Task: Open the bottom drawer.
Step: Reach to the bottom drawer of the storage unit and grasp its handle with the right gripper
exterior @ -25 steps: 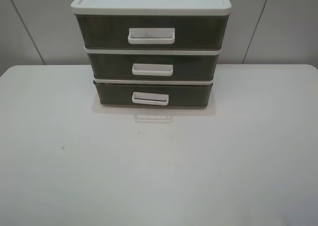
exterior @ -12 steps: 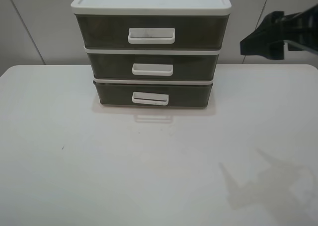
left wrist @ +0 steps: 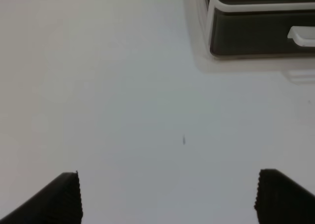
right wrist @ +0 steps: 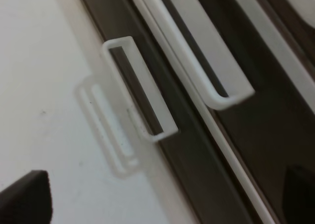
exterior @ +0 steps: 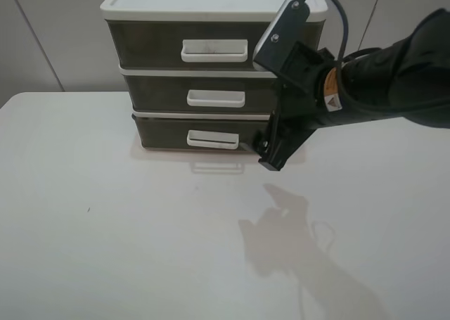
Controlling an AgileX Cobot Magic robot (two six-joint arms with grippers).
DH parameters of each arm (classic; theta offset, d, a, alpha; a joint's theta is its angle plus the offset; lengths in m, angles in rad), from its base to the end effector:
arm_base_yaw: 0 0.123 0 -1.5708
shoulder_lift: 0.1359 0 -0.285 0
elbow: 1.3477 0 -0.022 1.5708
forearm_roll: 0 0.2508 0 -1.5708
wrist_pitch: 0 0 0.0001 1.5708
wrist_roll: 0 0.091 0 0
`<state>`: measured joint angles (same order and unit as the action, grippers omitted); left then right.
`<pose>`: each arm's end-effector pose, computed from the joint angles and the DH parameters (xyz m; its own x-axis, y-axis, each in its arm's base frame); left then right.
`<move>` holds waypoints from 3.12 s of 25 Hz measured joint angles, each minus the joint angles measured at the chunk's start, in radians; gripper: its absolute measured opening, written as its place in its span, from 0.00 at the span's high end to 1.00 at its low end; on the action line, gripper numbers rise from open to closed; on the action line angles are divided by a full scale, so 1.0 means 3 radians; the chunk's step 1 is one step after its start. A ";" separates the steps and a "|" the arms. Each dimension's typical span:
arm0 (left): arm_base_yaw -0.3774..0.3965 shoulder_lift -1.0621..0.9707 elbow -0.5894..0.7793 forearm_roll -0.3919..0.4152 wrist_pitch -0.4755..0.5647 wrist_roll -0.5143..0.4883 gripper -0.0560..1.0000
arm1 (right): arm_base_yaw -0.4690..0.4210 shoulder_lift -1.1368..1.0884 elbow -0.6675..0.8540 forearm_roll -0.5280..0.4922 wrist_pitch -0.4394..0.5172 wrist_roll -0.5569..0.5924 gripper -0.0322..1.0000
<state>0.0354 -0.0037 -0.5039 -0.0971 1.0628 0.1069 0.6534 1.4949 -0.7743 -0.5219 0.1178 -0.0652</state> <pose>-0.0059 -0.0079 0.2785 -0.4458 0.0436 -0.8941 0.0670 0.9976 0.0152 0.2411 0.1778 0.2157 -0.1289 -0.7920 -0.5968 -0.7713 0.4583 -0.4416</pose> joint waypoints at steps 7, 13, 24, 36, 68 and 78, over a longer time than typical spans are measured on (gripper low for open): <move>0.0000 0.0000 0.0000 0.0000 0.0000 0.0000 0.27 | 0.0015 0.0587 0.0019 0.0499 -0.0478 -0.1920 0.17; 0.0000 0.0000 0.0000 0.0000 0.0000 0.0000 0.27 | 0.0066 0.0941 0.0019 0.1444 -0.0718 -0.3258 0.17; 0.0000 0.0000 0.0000 0.0000 0.0000 0.0000 0.27 | 0.0128 0.1326 -0.0088 0.2353 -0.0884 -0.4419 0.17; 0.0000 0.0000 0.0000 0.0000 0.0000 0.0000 0.27 | 0.0096 0.1519 -0.0421 0.2743 -0.0654 -0.4839 0.17; 0.0000 0.0000 0.0000 0.0000 0.0000 0.0000 0.27 | 0.0096 0.1745 -0.0428 0.2931 -0.0961 -0.4875 0.17; 0.0000 0.0000 0.0000 0.0000 0.0000 0.0000 0.27 | 0.0096 0.1745 -0.0497 0.3016 -0.0794 -0.4875 0.17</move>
<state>0.0354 -0.0037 -0.5039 -0.0971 1.0628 0.1069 0.6821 2.0184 -0.9235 0.3828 -0.1205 -1.5278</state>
